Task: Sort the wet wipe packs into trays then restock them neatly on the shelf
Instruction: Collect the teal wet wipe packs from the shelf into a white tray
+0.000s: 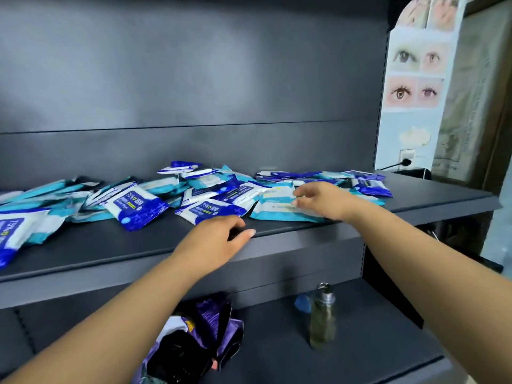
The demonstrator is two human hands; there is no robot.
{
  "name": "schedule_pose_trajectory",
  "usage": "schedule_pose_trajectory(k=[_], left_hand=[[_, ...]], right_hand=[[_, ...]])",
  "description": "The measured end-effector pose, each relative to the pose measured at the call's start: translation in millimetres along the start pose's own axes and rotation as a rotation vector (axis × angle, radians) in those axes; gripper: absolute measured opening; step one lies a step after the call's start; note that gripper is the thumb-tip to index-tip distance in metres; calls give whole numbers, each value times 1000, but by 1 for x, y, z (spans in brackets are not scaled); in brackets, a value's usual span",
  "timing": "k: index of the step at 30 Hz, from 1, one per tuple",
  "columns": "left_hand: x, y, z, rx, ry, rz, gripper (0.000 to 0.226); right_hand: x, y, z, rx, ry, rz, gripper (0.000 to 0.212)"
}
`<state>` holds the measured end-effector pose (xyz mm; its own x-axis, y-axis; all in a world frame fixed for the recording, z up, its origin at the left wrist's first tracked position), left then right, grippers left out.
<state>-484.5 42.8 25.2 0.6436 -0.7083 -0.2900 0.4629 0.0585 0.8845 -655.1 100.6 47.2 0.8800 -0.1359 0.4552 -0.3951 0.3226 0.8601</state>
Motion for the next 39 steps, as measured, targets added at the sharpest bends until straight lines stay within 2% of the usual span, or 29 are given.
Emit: schedule_pose_trajectory(k=[2, 5, 9, 11, 13, 17, 20, 25, 28, 31, 33, 35, 36, 37, 39], left_hand=[[3, -5, 9, -27, 39, 7, 32], [14, -8, 13, -23, 107, 67, 36], [24, -10, 16, 39, 155, 124, 37], [28, -8, 18, 40, 187, 126, 36], [25, -1, 22, -5, 181, 113, 36], [-1, 5, 37, -64, 164, -29, 31], [-36, -15, 64, 19, 126, -137, 35], [-65, -75, 108, 266, 121, 95, 67], [-70, -89, 104, 356, 121, 170, 76], [-73, -78, 75, 323, 13, 120, 72], [-71, -62, 55, 271, -34, -77, 57], [-62, -43, 53, 180, 42, -391, 47], [-54, -38, 58, 120, 107, -462, 44], [-47, -34, 65, 68, 175, -429, 39], [-39, -38, 74, 43, 307, -190, 27]], right_hand=[[-15, -13, 20, 145, -18, -43, 56], [-27, -24, 35, 303, -49, -147, 63], [-32, -23, 41, 391, -107, -125, 79], [-34, -19, 42, 362, -129, -105, 80], [-37, -11, 42, 290, -135, -27, 70], [-45, 16, 39, 55, -113, 503, 23], [-62, 41, 29, -130, -126, 827, 4], [-89, 51, 1, -203, -181, 1001, 7], [-105, 59, -18, -258, -174, 1048, 7], [-116, 57, -27, -256, -182, 1063, 7], [-121, 47, -30, -229, -213, 1056, 5], [-120, 36, -30, -190, -237, 1047, 4], [-119, 31, -29, -178, -243, 1048, 3], [-117, 26, -27, -172, -251, 1054, 3], [-114, 19, -27, -175, -268, 1062, 2]])
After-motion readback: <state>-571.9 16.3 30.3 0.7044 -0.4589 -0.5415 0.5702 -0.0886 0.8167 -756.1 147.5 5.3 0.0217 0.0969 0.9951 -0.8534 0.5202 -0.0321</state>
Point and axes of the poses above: each hand's wrist, its own z-axis towards the middle knuckle, its own y-axis out of the back of the hand, x = y × z, the point moved 10 cm from there along z, towards the middle knuckle, and after that the axes turned 8 degrees about y, right-handed, at the moved point
